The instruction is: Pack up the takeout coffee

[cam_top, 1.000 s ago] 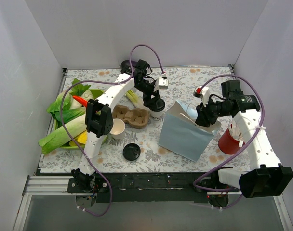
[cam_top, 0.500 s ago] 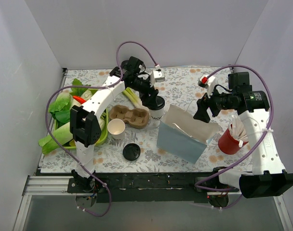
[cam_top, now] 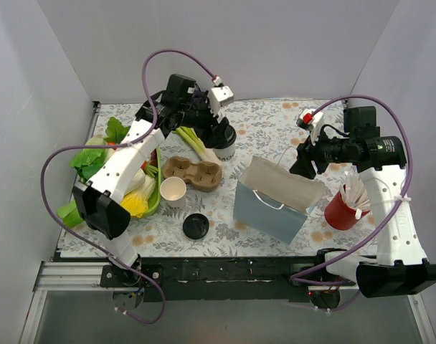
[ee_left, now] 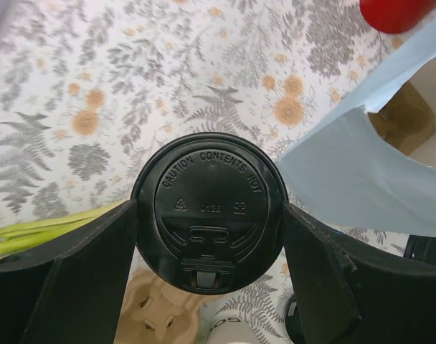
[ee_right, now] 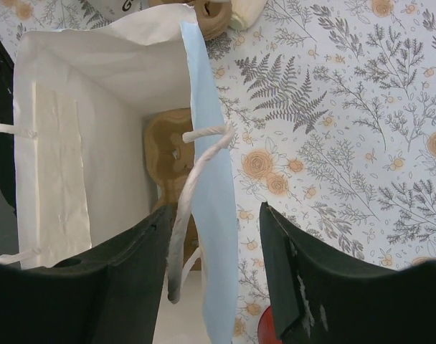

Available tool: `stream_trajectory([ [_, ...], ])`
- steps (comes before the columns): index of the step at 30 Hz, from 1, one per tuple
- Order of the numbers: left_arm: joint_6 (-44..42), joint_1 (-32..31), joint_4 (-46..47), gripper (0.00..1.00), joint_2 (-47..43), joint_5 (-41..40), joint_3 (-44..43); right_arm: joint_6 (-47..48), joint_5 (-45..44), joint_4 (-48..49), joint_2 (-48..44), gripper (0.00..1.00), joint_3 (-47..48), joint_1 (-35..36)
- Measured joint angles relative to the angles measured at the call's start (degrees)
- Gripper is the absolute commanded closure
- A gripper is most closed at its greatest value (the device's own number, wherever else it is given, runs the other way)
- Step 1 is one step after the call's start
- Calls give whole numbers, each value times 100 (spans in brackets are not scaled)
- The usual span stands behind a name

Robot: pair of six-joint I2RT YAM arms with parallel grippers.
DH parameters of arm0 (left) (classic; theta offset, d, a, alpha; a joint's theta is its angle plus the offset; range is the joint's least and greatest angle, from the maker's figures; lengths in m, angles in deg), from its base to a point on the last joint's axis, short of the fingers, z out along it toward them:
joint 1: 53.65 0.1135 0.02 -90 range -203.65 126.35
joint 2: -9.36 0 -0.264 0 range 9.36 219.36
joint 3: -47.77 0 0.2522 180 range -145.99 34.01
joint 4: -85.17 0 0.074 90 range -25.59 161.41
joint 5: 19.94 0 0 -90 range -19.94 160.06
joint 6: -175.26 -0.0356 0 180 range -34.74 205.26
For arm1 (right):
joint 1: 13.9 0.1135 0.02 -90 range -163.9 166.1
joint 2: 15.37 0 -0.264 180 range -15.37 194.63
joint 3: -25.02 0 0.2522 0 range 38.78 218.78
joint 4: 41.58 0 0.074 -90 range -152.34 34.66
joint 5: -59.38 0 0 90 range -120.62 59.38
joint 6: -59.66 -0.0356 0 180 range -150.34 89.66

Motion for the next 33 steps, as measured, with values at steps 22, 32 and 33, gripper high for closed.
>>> stream_trajectory([
  [22,935,-1384,-125,100,-796,634,-1449,-247,584,323,153,37,22,-11],
  [32,337,-1963,-529,100,-205,577,-1172,-201,769,232,-52,97,107,-33],
  [33,264,-2002,-514,100,-210,546,-1071,-236,835,247,-96,99,107,-33],
])
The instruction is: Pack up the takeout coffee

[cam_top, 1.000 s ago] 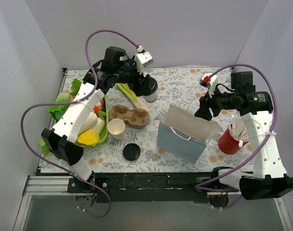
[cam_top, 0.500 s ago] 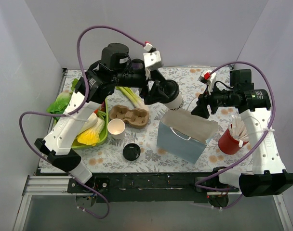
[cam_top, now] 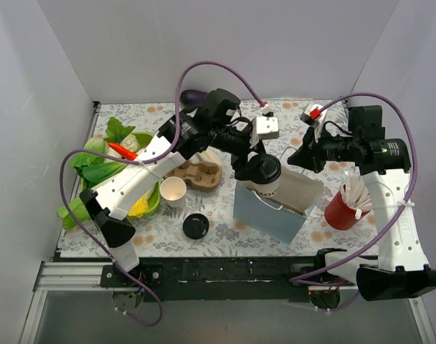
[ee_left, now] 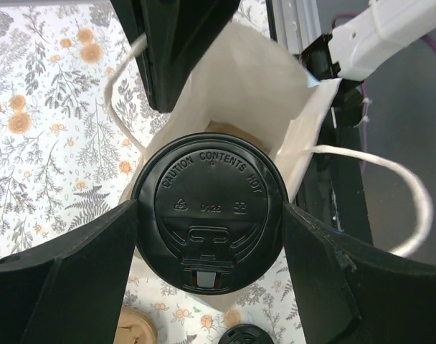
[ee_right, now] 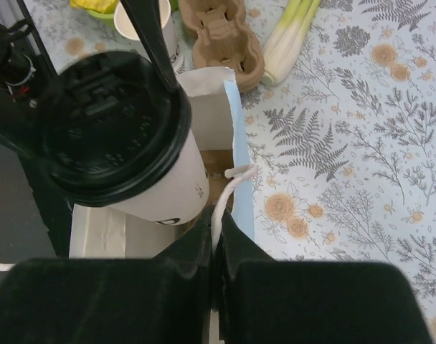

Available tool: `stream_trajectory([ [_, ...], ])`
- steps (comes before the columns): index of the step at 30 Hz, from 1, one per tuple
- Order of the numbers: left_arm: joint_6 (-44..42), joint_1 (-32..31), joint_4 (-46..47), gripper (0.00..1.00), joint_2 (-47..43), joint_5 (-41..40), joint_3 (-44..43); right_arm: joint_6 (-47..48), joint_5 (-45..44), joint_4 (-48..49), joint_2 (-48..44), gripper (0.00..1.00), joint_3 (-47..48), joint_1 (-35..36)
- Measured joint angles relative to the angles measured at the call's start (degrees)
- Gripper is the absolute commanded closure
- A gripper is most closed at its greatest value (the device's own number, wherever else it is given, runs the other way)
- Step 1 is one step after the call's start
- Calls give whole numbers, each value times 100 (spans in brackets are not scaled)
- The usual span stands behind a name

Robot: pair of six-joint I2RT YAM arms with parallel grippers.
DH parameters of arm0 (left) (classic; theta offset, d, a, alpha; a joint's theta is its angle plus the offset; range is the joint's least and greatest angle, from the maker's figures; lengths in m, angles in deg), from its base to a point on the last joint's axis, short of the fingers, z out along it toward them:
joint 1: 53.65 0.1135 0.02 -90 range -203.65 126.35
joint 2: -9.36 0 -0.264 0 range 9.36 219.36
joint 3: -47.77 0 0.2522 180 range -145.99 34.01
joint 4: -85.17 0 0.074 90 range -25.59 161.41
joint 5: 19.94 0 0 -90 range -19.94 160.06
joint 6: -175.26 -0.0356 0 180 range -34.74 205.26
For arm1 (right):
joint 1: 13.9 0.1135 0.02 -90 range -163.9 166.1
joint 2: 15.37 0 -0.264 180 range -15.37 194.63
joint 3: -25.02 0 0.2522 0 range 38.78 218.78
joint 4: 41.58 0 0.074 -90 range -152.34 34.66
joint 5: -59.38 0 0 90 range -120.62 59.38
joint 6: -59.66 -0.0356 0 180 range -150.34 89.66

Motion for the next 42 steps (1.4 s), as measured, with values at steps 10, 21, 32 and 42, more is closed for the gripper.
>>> stream_trajectory([
  [10,-979,-509,337,100,-332,-723,1303,-651,507,509,-227,99,81,109],
  [21,-2201,-1467,1412,100,-1025,-1786,2997,-619,627,796,-1115,99,-426,310],
  [32,-3032,-1882,2625,100,-1222,-2627,4094,-667,658,968,-1239,99,-750,345],
  [42,-3545,-1917,2859,100,-1207,-2741,4172,-796,684,1084,-1298,99,-859,345],
])
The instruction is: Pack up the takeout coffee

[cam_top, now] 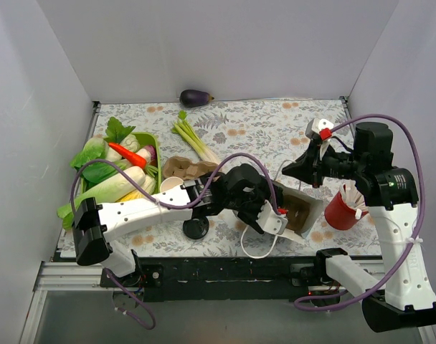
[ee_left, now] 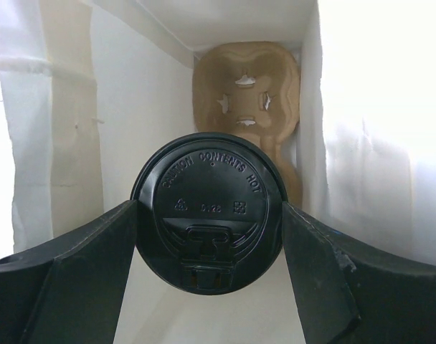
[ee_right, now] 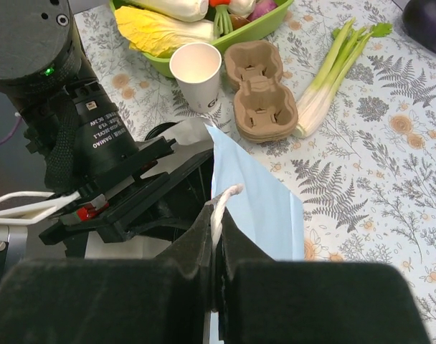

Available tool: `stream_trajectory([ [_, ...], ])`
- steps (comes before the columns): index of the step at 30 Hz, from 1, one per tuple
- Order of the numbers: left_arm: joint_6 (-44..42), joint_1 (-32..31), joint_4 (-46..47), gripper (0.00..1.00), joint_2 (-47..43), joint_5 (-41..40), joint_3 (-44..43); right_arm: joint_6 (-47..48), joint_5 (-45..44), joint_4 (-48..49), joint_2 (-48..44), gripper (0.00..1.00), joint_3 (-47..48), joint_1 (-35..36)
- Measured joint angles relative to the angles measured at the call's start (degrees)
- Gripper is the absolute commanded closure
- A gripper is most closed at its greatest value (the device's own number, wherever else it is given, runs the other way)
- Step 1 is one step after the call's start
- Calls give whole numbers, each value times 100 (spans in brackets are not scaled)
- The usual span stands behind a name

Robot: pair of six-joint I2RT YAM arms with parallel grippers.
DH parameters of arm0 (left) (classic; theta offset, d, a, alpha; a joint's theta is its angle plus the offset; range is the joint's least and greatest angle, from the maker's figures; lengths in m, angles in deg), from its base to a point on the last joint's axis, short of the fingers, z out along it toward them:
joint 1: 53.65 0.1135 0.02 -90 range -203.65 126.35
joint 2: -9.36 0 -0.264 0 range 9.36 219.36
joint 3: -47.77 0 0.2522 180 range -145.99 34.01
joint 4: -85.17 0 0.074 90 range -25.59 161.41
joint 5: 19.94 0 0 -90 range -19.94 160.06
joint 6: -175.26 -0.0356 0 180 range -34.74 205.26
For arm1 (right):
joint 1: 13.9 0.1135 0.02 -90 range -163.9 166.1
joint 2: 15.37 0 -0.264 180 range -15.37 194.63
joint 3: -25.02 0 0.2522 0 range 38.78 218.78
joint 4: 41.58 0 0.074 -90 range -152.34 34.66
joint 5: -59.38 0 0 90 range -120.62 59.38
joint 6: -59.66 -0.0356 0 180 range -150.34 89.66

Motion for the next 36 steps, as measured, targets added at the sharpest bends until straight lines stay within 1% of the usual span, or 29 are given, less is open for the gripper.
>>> stream_trajectory([
  [6,-376,-72,-20,100,79,48,0,-188,-46,66,-63,99,-20,4],
  [13,-474,-116,-50,100,273,109,-2,-459,46,337,-133,99,-66,15],
  [20,-308,-151,74,100,616,-269,-17,-490,151,365,-221,99,-188,31],
  [28,118,-164,243,100,702,-754,-170,-511,190,411,-350,99,-334,37],
  [36,238,-164,22,100,702,-1296,-262,-660,188,446,-361,99,-376,37],
])
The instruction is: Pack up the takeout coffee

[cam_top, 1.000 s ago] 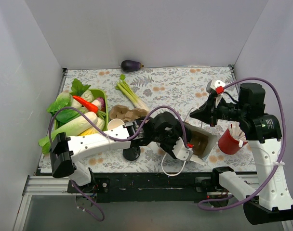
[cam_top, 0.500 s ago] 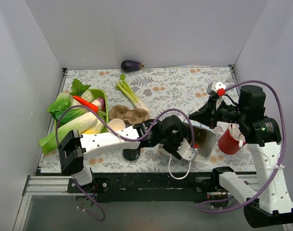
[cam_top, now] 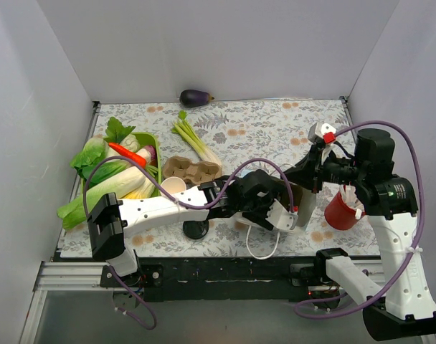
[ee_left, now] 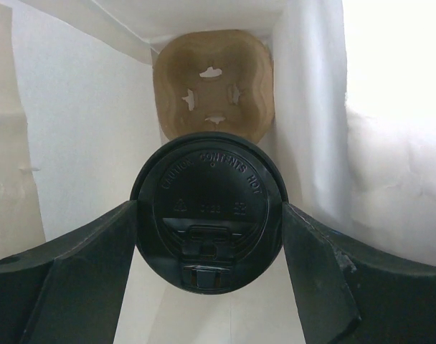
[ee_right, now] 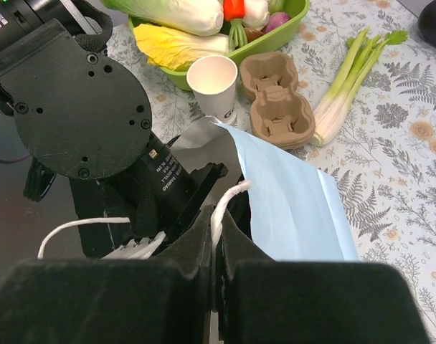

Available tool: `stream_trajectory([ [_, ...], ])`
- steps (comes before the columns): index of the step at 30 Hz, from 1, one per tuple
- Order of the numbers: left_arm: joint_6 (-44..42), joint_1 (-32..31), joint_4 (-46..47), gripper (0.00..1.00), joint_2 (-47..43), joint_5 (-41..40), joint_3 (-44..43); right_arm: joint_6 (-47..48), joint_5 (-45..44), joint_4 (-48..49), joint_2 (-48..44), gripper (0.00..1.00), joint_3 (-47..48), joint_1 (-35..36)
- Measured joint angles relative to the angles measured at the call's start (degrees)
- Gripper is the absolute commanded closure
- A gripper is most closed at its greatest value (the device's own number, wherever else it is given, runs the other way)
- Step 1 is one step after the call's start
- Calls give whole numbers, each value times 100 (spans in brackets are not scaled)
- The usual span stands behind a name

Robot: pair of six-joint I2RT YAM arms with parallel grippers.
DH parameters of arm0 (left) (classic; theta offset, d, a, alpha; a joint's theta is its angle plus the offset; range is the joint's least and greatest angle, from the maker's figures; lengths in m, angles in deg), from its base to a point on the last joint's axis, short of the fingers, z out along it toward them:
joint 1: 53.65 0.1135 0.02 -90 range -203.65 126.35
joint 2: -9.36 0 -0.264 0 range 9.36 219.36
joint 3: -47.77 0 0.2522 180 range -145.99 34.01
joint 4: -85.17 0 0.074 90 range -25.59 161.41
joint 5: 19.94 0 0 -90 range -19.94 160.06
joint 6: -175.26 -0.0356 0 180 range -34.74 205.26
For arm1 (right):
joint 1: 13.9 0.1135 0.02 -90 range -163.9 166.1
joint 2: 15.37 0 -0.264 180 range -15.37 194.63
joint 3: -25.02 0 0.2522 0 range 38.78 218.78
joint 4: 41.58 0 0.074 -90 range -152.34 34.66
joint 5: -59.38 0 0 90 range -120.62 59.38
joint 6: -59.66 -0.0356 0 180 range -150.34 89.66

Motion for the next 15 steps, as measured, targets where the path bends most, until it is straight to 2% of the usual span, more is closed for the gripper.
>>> stream_trajectory([
  [6,181,2,-48,100,0,-118,11,-70,7,7,-17,98,-76,0],
  [7,216,4,-44,100,0,-144,15,-92,9,7,-2,78,-76,0],
  [10,354,17,-42,100,0,-210,20,-120,15,-9,70,51,-74,0],
  [13,529,74,-44,100,0,-216,20,24,-76,-186,177,37,-37,0],
  [15,638,122,-42,100,0,-219,20,245,-177,-411,243,35,-4,0],
])
